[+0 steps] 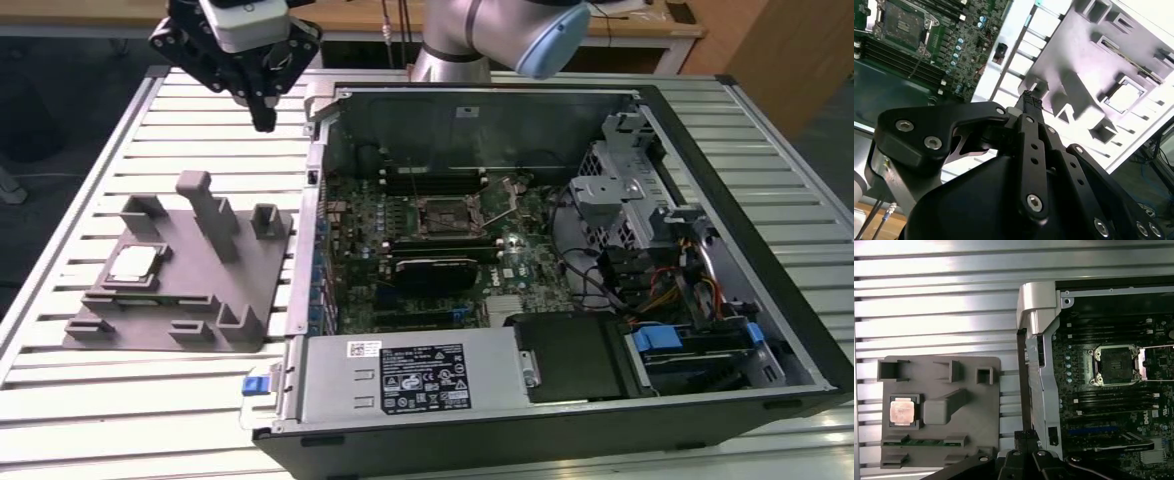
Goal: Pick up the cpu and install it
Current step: 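Reach for the cpu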
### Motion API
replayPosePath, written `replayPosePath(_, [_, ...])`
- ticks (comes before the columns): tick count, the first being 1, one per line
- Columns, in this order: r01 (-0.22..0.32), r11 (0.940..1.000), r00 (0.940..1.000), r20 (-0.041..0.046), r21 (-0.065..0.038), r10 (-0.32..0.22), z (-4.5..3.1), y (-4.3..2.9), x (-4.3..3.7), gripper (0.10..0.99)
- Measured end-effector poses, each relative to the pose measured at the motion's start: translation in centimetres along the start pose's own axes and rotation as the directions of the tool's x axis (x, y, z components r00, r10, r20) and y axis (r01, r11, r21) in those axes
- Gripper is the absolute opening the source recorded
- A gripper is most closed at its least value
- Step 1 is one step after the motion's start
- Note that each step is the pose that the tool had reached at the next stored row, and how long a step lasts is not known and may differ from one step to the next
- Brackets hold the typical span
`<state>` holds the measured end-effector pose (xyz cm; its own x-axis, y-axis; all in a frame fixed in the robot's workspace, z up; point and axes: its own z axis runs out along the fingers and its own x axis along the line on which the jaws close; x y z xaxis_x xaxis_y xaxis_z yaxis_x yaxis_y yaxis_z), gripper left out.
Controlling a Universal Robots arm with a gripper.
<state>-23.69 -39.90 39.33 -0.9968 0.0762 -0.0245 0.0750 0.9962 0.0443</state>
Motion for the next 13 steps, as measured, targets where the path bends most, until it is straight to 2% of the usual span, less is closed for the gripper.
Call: replayPosePath(13, [0.0,1.0,1.0,0.0,0.0,0.0,0.01,-0.19,2.55,0.106])
